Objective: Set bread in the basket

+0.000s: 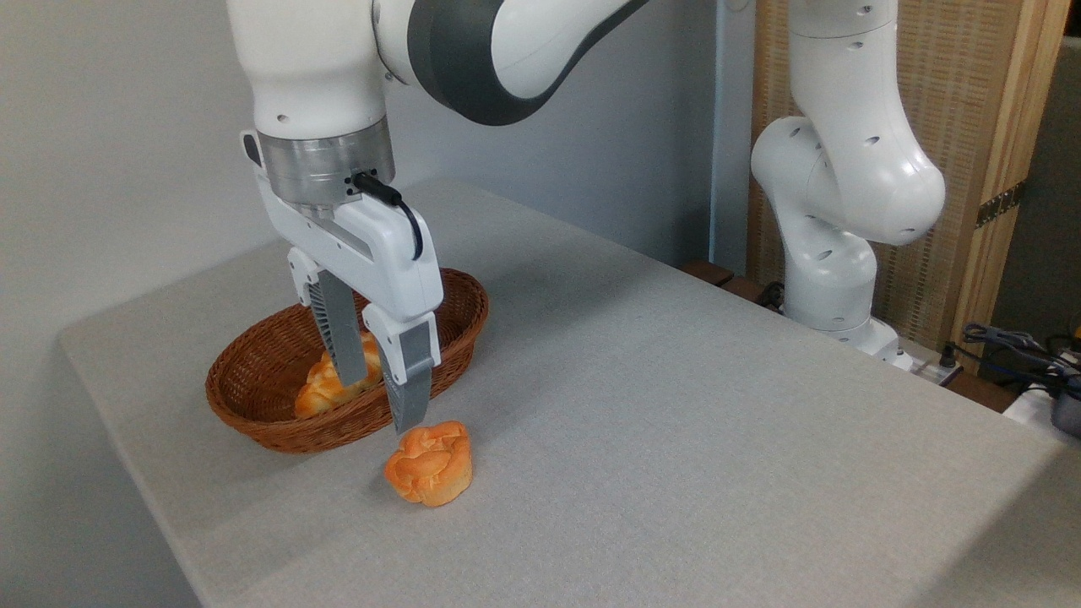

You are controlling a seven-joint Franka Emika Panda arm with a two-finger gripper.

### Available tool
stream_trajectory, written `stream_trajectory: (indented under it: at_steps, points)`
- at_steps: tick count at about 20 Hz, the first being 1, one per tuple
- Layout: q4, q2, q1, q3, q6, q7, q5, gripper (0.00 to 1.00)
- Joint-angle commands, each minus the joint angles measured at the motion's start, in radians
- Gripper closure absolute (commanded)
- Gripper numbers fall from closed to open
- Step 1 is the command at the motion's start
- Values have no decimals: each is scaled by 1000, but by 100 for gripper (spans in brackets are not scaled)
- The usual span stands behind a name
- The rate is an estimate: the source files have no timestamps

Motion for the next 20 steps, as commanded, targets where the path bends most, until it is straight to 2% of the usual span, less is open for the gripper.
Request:
stream_trajectory:
  at_steps: [1, 7, 11, 17, 20]
  points:
    - [-92, -28, -6, 3, 9, 5, -12, 0]
    - [-186, -28, -14, -2, 69, 10, -12, 0]
    - [-236, -24, -17, -37, 126, 12, -17, 0]
    - [-253, -16, -17, -38, 128, 15, -21, 0]
    - [-261, -5, -14, -37, 129, 56, -15, 0]
